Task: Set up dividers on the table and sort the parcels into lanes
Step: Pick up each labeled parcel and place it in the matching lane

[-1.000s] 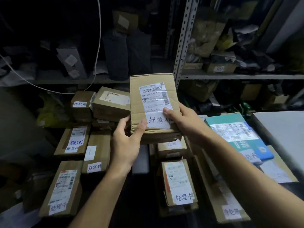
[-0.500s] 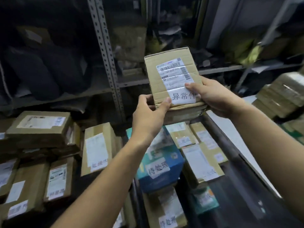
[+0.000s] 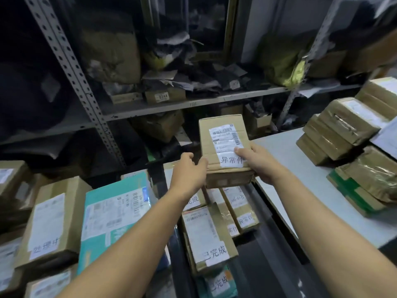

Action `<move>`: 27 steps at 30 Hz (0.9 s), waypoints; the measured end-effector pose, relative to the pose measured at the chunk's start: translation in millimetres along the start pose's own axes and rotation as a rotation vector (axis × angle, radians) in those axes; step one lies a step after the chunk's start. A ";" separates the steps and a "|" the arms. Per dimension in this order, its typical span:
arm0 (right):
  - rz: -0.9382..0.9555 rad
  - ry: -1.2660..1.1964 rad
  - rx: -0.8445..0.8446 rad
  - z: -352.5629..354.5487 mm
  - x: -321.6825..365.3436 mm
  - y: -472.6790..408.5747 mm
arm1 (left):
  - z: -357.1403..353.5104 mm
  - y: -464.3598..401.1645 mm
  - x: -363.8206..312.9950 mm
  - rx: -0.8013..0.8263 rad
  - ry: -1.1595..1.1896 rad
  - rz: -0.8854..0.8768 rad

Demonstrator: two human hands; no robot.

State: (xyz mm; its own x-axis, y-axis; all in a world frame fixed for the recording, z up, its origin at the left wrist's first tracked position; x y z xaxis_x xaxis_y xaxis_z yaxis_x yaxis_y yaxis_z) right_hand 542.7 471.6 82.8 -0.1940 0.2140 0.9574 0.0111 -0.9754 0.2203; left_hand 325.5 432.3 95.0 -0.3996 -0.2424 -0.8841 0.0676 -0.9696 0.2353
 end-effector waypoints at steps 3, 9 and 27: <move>-0.062 0.039 0.017 9.4 -37.5 -28.1 | -9.3 -11.5 2.9 -0.035 0.026 0.027; -0.172 0.132 0.094 20.2 -102.2 -69.4 | -31.6 -32.9 12.3 -0.021 0.069 0.071; -0.287 0.178 0.229 11.4 -177.1 -97.8 | -55.9 -63.5 48.0 0.043 0.046 0.148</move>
State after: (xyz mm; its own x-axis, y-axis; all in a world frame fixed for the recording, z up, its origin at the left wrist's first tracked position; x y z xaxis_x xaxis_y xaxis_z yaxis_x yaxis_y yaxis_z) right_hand 587.2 529.7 -106.1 -0.3876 0.4434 0.8082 0.1461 -0.8361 0.5287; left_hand 353.1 480.4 15.1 -0.3462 -0.3853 -0.8554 0.0829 -0.9208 0.3812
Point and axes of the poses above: each hand's wrist, its own y-axis away from the middle knuckle, its own z-axis out of the back of the hand, x = y × z, the point moved 10 cm from there along -y, towards the middle knuckle, and after that the axes turned 2 degrees about x, right-handed, at the moved point
